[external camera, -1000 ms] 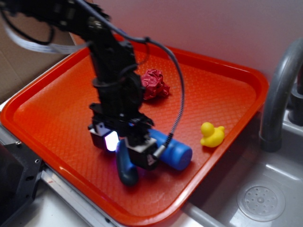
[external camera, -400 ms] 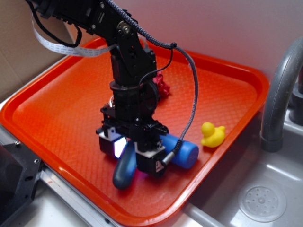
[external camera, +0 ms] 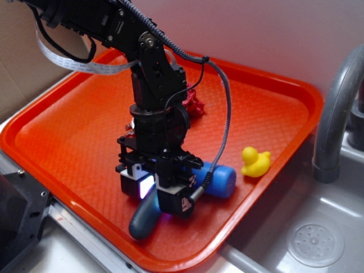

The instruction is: Grab the plastic pickle.

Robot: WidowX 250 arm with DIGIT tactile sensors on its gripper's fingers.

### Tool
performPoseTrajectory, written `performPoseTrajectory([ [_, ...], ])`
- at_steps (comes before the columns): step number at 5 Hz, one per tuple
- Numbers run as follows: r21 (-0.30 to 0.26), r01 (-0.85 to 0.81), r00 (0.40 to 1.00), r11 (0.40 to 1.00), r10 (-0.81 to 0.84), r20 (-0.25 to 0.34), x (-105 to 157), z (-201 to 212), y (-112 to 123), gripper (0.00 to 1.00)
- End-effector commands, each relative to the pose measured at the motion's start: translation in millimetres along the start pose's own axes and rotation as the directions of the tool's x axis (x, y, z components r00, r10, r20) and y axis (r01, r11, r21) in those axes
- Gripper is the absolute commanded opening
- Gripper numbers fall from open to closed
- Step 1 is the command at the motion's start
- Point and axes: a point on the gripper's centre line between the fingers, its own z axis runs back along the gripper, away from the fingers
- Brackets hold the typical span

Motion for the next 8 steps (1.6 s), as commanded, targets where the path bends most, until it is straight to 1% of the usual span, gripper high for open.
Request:
performPoseTrajectory([
  [1, 0.172, 0.290, 0.862, 0.942, -0.334, 0.382, -25, 78, 18, 0.00],
  [2, 0.142, 0.291, 0.802, 0.946, -0.322, 0.503, -32, 129, 44, 0.00],
  [3, 0.096, 0.242, 0.761, 0.965, -0.251, 0.599, -33, 180, 77, 0.00],
  [4, 0.117, 0.202, 0.719, 0.972, -0.228, 0.657, -34, 215, 104, 0.00],
  [5, 0.139, 0.119, 0.736, 0.983, -0.181, 0.652, -20, 233, 140, 0.00],
  [6, 0.122, 0.118, 0.796, 0.986, -0.167, 0.582, -10, 216, 141, 0.00],
  [7, 0.102, 0.116, 0.836, 0.988, -0.153, 0.528, -11, 209, 138, 0.00],
  [8, 0.103, 0.121, 0.839, 0.987, -0.157, 0.520, -12, 209, 137, 0.00],
])
